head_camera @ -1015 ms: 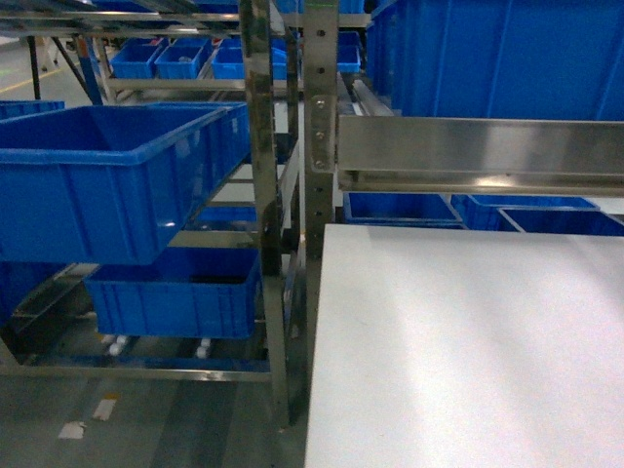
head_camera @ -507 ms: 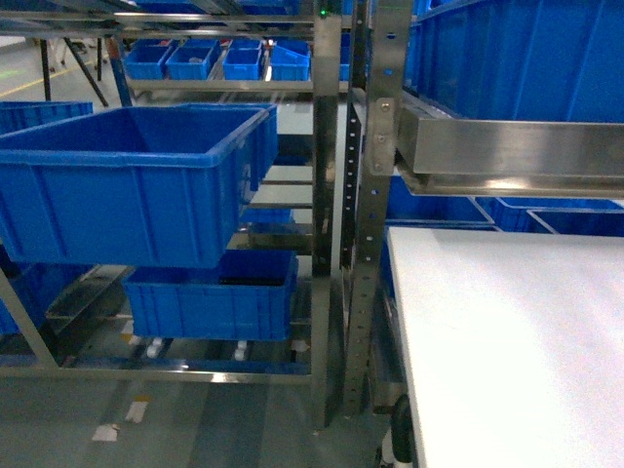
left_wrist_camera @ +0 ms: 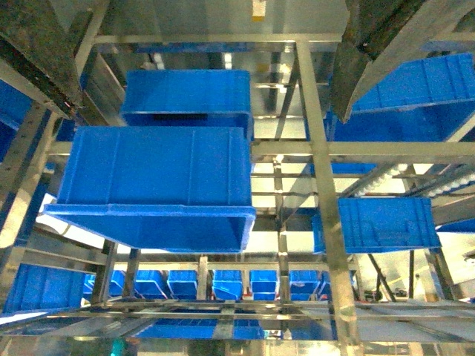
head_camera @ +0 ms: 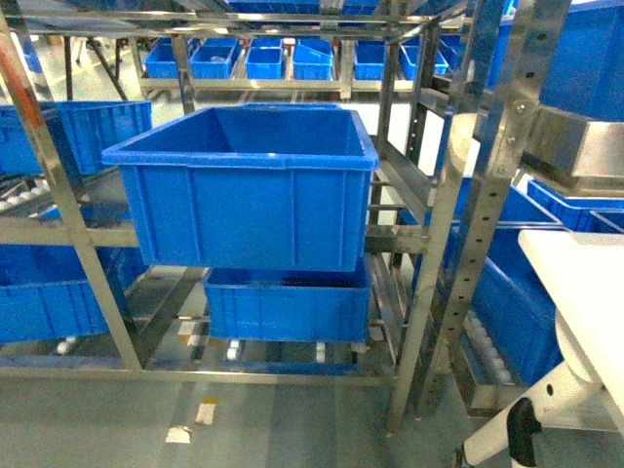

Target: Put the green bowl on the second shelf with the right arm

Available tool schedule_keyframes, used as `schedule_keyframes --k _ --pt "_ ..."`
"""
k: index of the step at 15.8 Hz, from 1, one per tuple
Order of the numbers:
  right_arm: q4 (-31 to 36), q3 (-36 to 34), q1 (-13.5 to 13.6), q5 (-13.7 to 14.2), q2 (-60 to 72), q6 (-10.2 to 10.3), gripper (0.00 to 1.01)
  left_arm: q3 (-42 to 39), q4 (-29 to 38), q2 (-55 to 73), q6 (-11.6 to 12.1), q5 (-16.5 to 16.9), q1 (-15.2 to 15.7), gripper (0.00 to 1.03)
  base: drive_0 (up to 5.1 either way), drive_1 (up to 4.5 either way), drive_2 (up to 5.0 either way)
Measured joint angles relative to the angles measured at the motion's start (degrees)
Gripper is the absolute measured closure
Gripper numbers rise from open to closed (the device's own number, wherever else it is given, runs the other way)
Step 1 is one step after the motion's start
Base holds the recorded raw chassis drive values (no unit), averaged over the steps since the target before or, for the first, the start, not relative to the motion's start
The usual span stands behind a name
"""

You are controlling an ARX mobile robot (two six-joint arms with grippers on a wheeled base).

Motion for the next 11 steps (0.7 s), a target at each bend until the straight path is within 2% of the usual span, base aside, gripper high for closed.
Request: schedule_keyframes --k 8,11 --pt "-0.1 0.0 0.0 0.0 0.0 0.0 0.99 0.0 0.0 0.0 0.0 0.0 0.0 0.05 -5.0 2.5 2.5" --pt "0.0 0.0 0.1 -0.6 0.0 0.0 0.99 0.0 0.1 0.0 0.0 -0.2 0.0 0.05 0.0 0.0 0.0"
